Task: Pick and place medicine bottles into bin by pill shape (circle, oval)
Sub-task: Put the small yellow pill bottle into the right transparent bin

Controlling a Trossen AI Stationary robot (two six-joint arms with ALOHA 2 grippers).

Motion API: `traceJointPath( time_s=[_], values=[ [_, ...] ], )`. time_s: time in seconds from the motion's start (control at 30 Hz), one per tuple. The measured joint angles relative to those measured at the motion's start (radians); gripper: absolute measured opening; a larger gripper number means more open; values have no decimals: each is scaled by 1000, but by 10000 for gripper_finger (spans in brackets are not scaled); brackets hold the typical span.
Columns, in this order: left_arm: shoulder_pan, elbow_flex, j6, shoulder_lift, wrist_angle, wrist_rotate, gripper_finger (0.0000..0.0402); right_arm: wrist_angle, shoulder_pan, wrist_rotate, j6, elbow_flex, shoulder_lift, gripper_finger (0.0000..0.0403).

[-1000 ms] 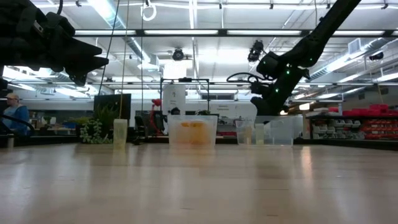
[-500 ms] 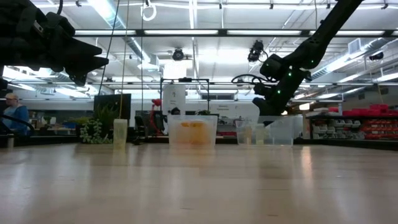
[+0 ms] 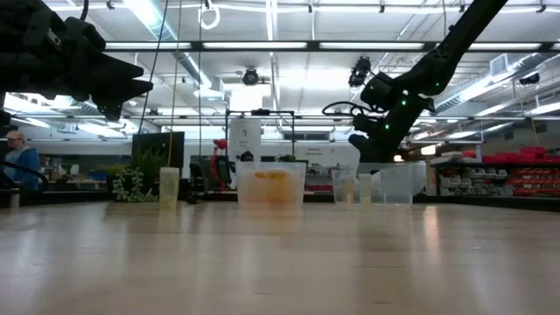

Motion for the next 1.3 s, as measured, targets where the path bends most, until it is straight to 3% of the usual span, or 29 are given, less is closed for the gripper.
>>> traceJointPath(
  time_s=[0.43, 1.07, 1.3],
  values=[
    [0, 0, 0, 0, 0, 0, 172, -2, 91, 179, 111, 1, 0, 127],
    [0, 0, 0, 0, 0, 0, 172, -52, 145, 231, 215, 2, 0, 127],
    [0, 0, 0, 0, 0, 0, 172, -15, 102, 241, 196, 2, 0, 127]
  ],
)
